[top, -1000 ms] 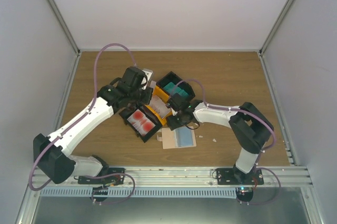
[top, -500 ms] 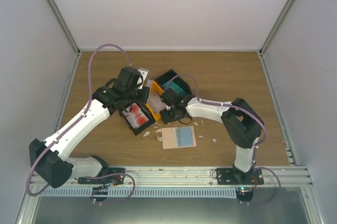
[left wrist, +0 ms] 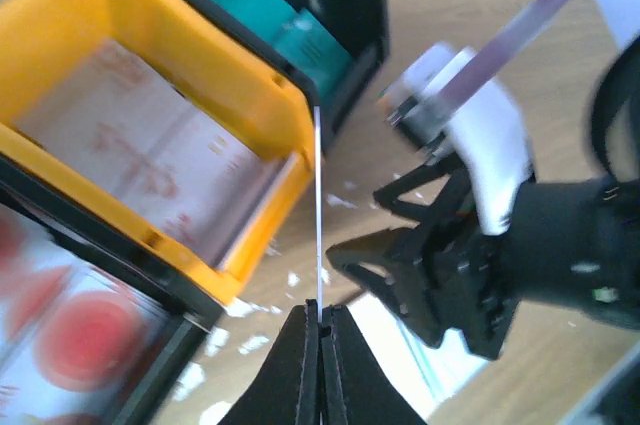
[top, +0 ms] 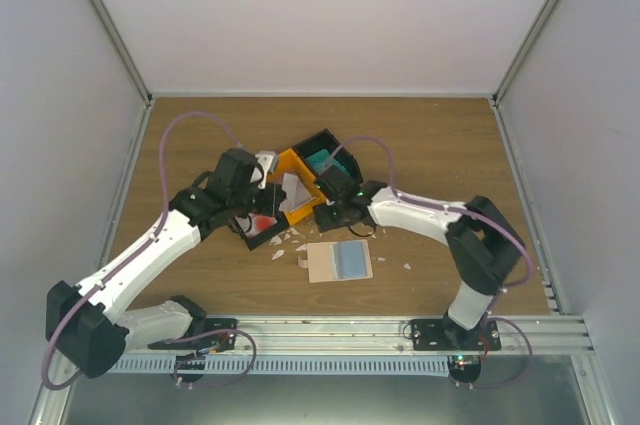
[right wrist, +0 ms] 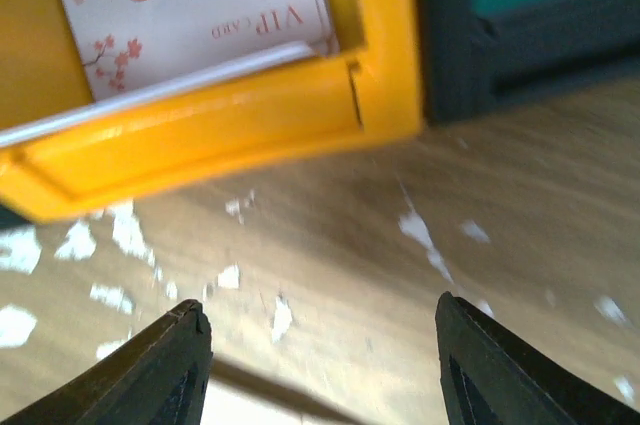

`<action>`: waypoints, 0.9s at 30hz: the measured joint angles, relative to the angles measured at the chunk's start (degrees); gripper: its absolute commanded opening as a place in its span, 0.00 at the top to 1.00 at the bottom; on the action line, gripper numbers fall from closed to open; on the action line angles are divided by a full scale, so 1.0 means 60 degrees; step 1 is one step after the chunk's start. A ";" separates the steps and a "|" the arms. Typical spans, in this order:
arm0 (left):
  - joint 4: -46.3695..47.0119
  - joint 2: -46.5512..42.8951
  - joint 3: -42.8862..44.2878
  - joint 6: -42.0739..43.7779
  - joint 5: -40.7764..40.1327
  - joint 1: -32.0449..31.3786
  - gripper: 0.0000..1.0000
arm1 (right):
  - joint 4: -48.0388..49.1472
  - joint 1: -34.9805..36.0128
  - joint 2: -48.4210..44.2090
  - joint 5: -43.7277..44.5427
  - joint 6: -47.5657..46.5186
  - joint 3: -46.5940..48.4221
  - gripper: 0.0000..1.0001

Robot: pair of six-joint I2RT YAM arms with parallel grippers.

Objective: Put the credit cards into the card holder
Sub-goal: Move the storage box to the center of the board, then insert the credit card into the card holder.

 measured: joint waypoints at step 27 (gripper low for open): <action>0.7686 -0.0739 -0.6768 -0.7945 -0.0816 -0.4605 1.00 | -0.1249 0.0452 -0.4255 -0.0262 0.0565 -0.4572 0.45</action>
